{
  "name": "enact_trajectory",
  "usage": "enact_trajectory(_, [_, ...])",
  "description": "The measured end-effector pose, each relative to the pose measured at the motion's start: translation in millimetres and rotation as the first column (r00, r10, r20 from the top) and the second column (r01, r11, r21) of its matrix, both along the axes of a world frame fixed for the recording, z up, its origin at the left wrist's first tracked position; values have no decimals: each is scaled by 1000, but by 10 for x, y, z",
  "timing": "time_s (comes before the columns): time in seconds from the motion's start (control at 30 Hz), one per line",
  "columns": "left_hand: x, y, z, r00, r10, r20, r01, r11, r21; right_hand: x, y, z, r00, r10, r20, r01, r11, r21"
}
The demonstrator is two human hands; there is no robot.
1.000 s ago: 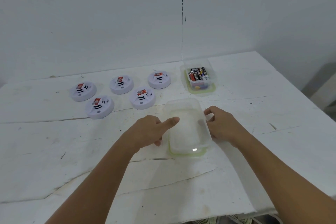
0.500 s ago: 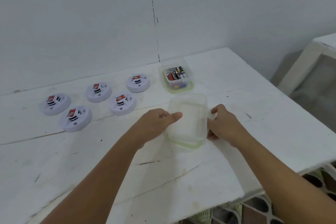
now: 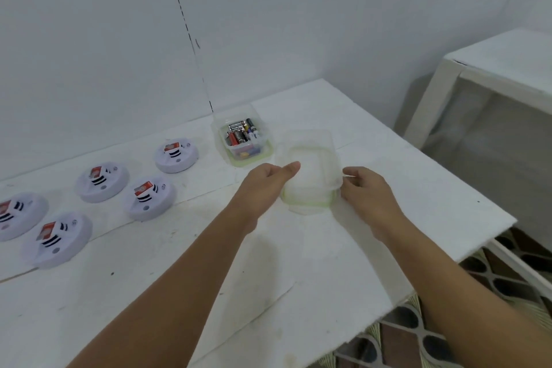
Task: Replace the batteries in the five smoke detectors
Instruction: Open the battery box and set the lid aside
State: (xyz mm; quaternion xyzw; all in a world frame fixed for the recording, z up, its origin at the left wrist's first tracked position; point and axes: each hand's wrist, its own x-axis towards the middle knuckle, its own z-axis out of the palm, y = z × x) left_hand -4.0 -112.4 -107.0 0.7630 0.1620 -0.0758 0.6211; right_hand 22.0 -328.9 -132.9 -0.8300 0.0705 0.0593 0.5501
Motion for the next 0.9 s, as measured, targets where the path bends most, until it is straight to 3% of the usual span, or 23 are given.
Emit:
enact_trajectory(0.4, [552, -378, -11, 975, 223, -13, -216, 930, -297, 711, 2, -17, 996, -72, 47, 64, 987, 147])
enact_trajectory(0.67, [859, -538, -20, 966, 257, -19, -253, 933, -254, 1269, 72, 32, 991, 85, 106, -86, 996, 2])
enact_trajectory(0.9, [1033, -656, 157, 940, 341, 6, -322, 894, -310, 1600, 176, 94, 979, 159, 129, -150, 985, -80])
